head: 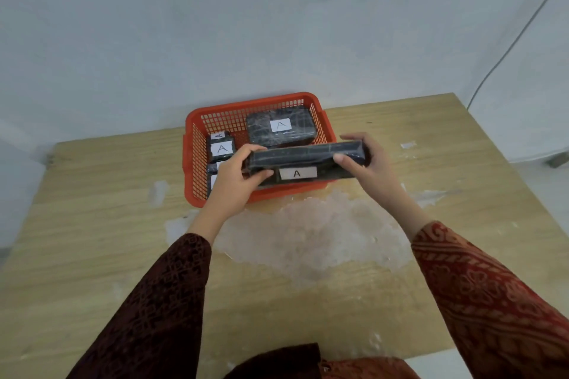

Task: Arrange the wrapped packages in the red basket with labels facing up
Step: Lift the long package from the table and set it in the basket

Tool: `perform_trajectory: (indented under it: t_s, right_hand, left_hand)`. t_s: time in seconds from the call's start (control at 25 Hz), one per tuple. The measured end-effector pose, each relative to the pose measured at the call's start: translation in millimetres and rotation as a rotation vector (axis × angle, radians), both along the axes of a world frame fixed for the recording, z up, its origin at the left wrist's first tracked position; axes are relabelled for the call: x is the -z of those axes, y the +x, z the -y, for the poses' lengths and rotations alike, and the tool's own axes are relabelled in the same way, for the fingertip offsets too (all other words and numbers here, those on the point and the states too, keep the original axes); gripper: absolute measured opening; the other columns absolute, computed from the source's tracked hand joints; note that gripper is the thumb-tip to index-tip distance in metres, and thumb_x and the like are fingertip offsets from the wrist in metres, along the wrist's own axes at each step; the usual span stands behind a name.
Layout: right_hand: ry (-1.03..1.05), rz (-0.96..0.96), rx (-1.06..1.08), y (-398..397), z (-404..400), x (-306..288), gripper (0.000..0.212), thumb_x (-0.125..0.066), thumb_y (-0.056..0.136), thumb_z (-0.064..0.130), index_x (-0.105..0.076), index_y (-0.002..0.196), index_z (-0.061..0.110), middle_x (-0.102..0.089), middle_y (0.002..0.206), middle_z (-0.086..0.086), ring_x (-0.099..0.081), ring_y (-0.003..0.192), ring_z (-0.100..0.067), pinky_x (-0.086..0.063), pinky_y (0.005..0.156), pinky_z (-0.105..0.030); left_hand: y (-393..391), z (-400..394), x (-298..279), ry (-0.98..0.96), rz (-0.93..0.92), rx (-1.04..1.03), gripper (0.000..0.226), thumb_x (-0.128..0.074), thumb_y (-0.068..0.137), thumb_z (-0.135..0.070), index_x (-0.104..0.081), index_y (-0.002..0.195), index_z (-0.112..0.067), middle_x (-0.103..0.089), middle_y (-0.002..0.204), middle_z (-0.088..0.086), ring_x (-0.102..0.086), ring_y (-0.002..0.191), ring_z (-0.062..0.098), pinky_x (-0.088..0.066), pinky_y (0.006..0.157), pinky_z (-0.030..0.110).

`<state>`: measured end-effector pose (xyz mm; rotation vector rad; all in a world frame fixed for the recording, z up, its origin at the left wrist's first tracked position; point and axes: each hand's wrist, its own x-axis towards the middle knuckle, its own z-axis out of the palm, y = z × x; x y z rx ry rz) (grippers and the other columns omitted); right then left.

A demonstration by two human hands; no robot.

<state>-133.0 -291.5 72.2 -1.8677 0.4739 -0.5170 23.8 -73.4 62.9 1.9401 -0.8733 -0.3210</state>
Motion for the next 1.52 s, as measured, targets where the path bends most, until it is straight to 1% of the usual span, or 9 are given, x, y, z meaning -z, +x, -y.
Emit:
perform_trajectory:
  t_s: [0.12, 0.32, 0.48, 0.6, 0.72, 0.88, 1.08, 1.32, 1.52]
  right_hand:
    - [-0.042, 0.008, 0.091, 40, 2, 4, 0.039, -0.071, 0.081, 0.034, -0.054, 0.116, 0.028, -0.058, 0.104, 0.014, -0.059, 0.093, 0.005, -0.051, 0.082, -0.019]
    - [-0.173, -0.2, 0.185, 77, 3, 34, 0.065, -0.063, 0.087, 0.037, -0.037, 0.143, 0.018, -0.038, 0.115, -0.002, -0.044, 0.11, -0.015, -0.042, 0.097, -0.028]
    - [-0.213, -0.261, 0.136, 78, -7, 60, 0.069, -0.063, 0.088, 0.028, -0.025, 0.145, 0.015, -0.04, 0.137, -0.01, -0.042, 0.122, -0.016, -0.037, 0.104, -0.029]
    - [-0.337, -0.28, 0.095, 74, -12, 72, 0.065, -0.063, 0.087, 0.017, -0.029, 0.141, 0.007, -0.037, 0.143, -0.016, -0.038, 0.132, -0.027, -0.039, 0.11, -0.042]
    - [-0.485, -0.383, 0.022, 73, -14, 78, 0.069, -0.059, 0.089, 0.014, -0.022, 0.147, 0.007, -0.026, 0.152, -0.022, -0.024, 0.142, -0.034, -0.031, 0.114, -0.046]
    - [-0.624, -0.499, 0.006, 80, -15, 75, 0.068, -0.054, 0.092, 0.017, -0.018, 0.149, 0.007, -0.023, 0.152, -0.025, -0.028, 0.137, -0.039, -0.037, 0.11, -0.049]
    - [-0.754, -0.684, -0.024, 87, -19, 65, 0.067, -0.05, 0.095, 0.023, -0.016, 0.149, 0.004, -0.018, 0.153, -0.025, -0.032, 0.133, -0.038, -0.038, 0.106, -0.043]
    - [-0.725, -0.883, -0.114, 99, -23, 55, 0.063, -0.037, 0.1, 0.033, -0.013, 0.148, 0.001, -0.014, 0.156, -0.026, -0.017, 0.142, -0.04, -0.03, 0.113, -0.045]
    - [-0.7, -0.931, -0.173, 95, -35, 55, 0.059, -0.035, 0.099, 0.043, -0.034, 0.141, 0.001, -0.022, 0.156, -0.02, -0.018, 0.143, -0.036, -0.029, 0.113, -0.048]
  left_hand:
    - [20, 13, 10, -0.018, -0.083, -0.118, 0.037, -0.069, 0.084, -0.017, -0.055, 0.118, -0.019, -0.063, 0.106, -0.012, -0.057, 0.097, -0.009, -0.044, 0.081, 0.006]
    - [35, 35, 48, 0.031, -0.212, -0.316, 0.037, -0.069, 0.085, -0.016, -0.049, 0.116, -0.012, -0.06, 0.11, -0.002, -0.058, 0.105, 0.013, -0.044, 0.088, 0.024]
    - [44, 37, 66, 0.158, -0.24, -0.387, 0.055, -0.067, 0.086, -0.021, -0.045, 0.136, -0.012, -0.052, 0.135, 0.011, -0.045, 0.128, 0.026, -0.037, 0.108, 0.04]
    - [46, 38, 73, 0.31, -0.265, -0.374, 0.066, -0.06, 0.091, -0.024, -0.028, 0.148, -0.012, -0.034, 0.148, 0.016, -0.033, 0.137, 0.03, -0.027, 0.112, 0.038]
    - [44, 41, 73, 0.332, -0.223, -0.382, 0.06, -0.054, 0.094, -0.016, -0.028, 0.147, -0.008, -0.038, 0.144, 0.018, -0.037, 0.133, 0.031, -0.029, 0.111, 0.038]
    - [43, 38, 71, 0.249, -0.189, -0.465, 0.033, -0.056, 0.091, -0.01, -0.045, 0.121, -0.008, -0.062, 0.096, 0.011, -0.058, 0.086, 0.023, -0.052, 0.083, 0.044]
    - [45, 41, 73, 0.307, -0.163, -0.409, 0.04, -0.064, 0.083, -0.008, -0.056, 0.122, -0.005, -0.062, 0.115, 0.017, -0.058, 0.108, 0.03, -0.049, 0.095, 0.044]
    - [48, 45, 75, 0.44, -0.126, -0.352, 0.067, -0.078, 0.074, -0.018, -0.049, 0.133, -0.005, -0.052, 0.121, 0.018, -0.048, 0.116, 0.031, -0.04, 0.1, 0.037]
    - [57, 50, 76, 0.51, -0.146, -0.353, 0.062, -0.08, 0.072, -0.021, -0.054, 0.126, -0.004, -0.055, 0.12, 0.02, -0.052, 0.112, 0.034, -0.044, 0.094, 0.039]
